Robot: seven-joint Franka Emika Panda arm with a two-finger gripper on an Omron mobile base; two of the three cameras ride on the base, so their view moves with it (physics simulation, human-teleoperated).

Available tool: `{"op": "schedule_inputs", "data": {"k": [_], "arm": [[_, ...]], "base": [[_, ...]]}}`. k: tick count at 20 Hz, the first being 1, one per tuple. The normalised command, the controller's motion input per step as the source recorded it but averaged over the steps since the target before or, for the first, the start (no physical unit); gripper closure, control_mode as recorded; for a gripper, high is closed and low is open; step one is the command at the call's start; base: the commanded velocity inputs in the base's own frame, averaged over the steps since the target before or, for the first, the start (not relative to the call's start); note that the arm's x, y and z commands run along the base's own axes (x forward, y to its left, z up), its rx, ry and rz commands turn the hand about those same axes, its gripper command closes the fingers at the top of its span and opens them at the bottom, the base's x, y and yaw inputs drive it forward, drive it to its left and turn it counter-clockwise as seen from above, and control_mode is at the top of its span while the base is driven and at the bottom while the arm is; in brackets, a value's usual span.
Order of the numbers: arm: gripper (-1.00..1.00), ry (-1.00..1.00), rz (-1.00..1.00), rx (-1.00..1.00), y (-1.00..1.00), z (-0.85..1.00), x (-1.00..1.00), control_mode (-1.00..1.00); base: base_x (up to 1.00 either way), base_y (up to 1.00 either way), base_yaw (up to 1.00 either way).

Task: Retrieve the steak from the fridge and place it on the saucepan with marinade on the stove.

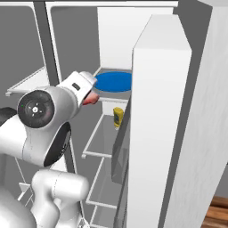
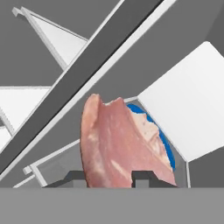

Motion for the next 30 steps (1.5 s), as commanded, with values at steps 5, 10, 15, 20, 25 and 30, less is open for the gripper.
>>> {"op": "schedule_inputs", "data": {"k": [5, 10, 15, 20, 25, 30], "arm": [[1.0, -0.01, 0.0, 0.0, 0.05, -0.13, 0.0, -1.0], [1.0, -0.03, 0.0, 0.0, 0.0, -0.02, 0.0, 1.0], [1.0, 0.0, 0.0, 0.0, 0.0, 0.0, 0.0, 1.0], [1.0, 0.0, 0.0, 0.0, 0.0, 0.0, 0.0, 1.0], [1.0, 0.0, 0.0, 0.0, 0.0, 0.0, 0.0, 1.0], [1.0, 0.0, 0.0, 0.0, 0.0, 0.0, 0.0, 1.0]], "base": [[0.0, 0.0, 0.0], [0.0, 0.0, 0.0], [-0.37, -0.08, 0.0], [-0.85, -0.13, 0.01], [-0.88, -0.03, 0.01], [-0.94, 0.0, 0.0]]}}
